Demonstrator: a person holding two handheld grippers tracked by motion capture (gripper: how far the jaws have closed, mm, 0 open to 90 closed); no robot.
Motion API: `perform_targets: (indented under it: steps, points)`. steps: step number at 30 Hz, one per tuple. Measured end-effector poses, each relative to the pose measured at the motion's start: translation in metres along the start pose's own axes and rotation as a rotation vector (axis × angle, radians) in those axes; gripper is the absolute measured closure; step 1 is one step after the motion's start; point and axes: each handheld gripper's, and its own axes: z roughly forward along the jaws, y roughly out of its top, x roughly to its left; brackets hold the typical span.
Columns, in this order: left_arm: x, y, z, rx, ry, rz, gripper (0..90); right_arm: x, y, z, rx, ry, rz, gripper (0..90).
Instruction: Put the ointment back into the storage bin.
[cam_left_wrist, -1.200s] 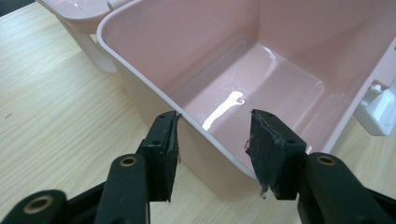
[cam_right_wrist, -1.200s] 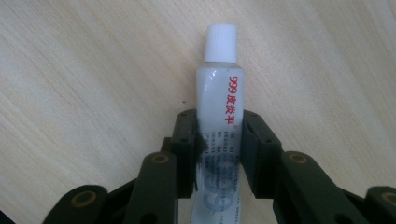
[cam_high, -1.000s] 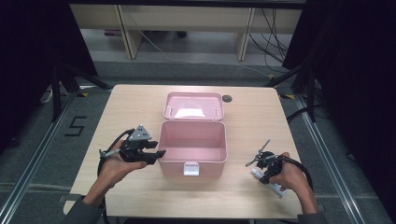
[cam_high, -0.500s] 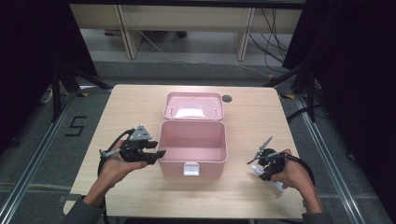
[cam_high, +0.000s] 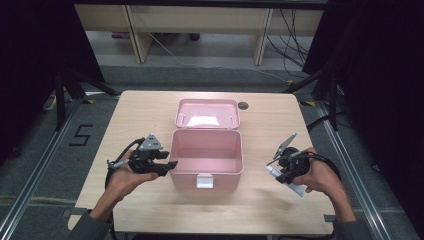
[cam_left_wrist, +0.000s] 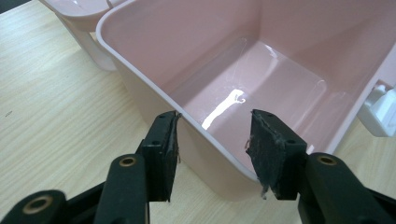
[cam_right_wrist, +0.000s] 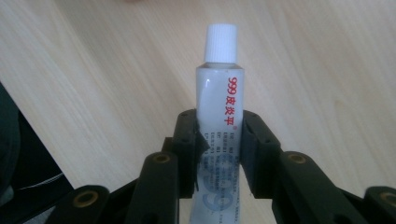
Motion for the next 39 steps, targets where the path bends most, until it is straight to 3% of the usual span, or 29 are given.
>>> perform_targets:
  steps: [1,9,12,13,14,16,19,21,30,32,33,39]
  points:
    - [0.000,0.000,0.000,0.000,0.000,-0.002,51.8,0.003,0.003,-0.004,-0.013,0.008,0.019,70.3]
    - [0.000,0.000,0.000,0.000,0.000,-0.001,51.9,0.010,0.030,-0.037,-0.060,-0.003,-0.067,70.3]
    - [0.000,0.000,0.000,0.000,0.000,-0.001,51.9,0.013,0.036,-0.045,-0.071,-0.002,-0.073,70.3]
    - [0.000,0.000,0.000,0.003,0.000,0.003,51.9,0.014,0.044,-0.051,-0.091,0.002,-0.098,70.3]
    - [0.000,0.000,0.000,0.003,0.000,0.002,51.9,0.015,0.047,-0.054,-0.085,0.005,-0.087,70.3]
    - [0.000,0.000,0.000,0.003,0.000,0.001,51.9,0.016,0.050,-0.055,-0.082,0.002,-0.093,70.3]
    - [0.000,0.000,0.000,0.001,-0.001,0.000,51.9,0.018,0.065,-0.061,-0.103,-0.004,-0.154,70.3]
    - [0.000,0.000,0.000,0.003,-0.001,0.001,51.9,0.020,0.071,-0.063,-0.111,0.007,-0.147,70.3]
    - [0.000,0.000,0.000,0.001,-0.001,-0.001,51.9,0.032,0.107,-0.075,-0.112,0.002,-0.233,70.3]
    - [0.000,0.000,0.000,0.001,-0.002,0.000,51.8,0.037,0.115,-0.077,-0.103,0.029,-0.210,70.3]
    - [0.000,0.000,0.000,0.000,-0.002,-0.001,51.8,0.039,0.120,-0.078,-0.108,0.025,-0.235,70.3]
    - [0.000,0.000,0.000,0.001,-0.005,-0.003,51.8,0.049,0.138,-0.077,-0.100,0.024,-0.254,70.3]
